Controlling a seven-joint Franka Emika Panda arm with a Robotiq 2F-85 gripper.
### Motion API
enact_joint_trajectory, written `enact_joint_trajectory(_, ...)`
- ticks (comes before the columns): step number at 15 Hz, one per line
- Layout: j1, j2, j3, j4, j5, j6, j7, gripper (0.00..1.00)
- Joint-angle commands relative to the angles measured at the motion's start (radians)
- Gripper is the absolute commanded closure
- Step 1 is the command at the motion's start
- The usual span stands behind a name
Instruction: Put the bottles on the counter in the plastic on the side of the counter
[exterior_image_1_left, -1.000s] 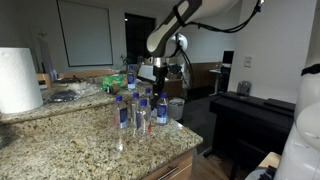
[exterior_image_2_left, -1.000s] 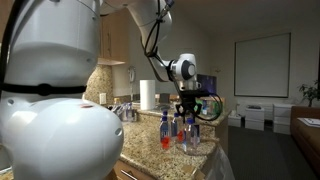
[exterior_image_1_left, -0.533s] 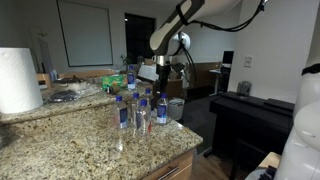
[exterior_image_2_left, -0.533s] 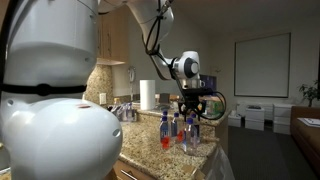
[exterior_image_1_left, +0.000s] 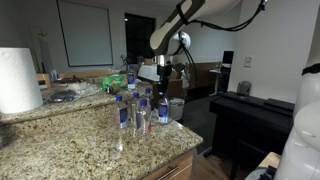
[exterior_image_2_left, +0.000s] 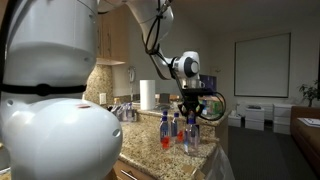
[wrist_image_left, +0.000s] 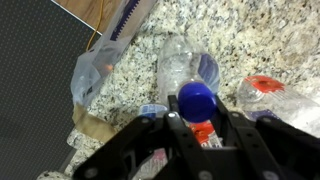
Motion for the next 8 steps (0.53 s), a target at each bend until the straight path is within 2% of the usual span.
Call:
enact_joint_trajectory(1, -0.019, -0.032, 0.009, -0.005, 0.012, -0.041, -0.011, 0.91)
enact_joint_trajectory(8, -0.057, 0.006, -0.034, 0.062, 0.013, 0.006, 0.05, 0.91)
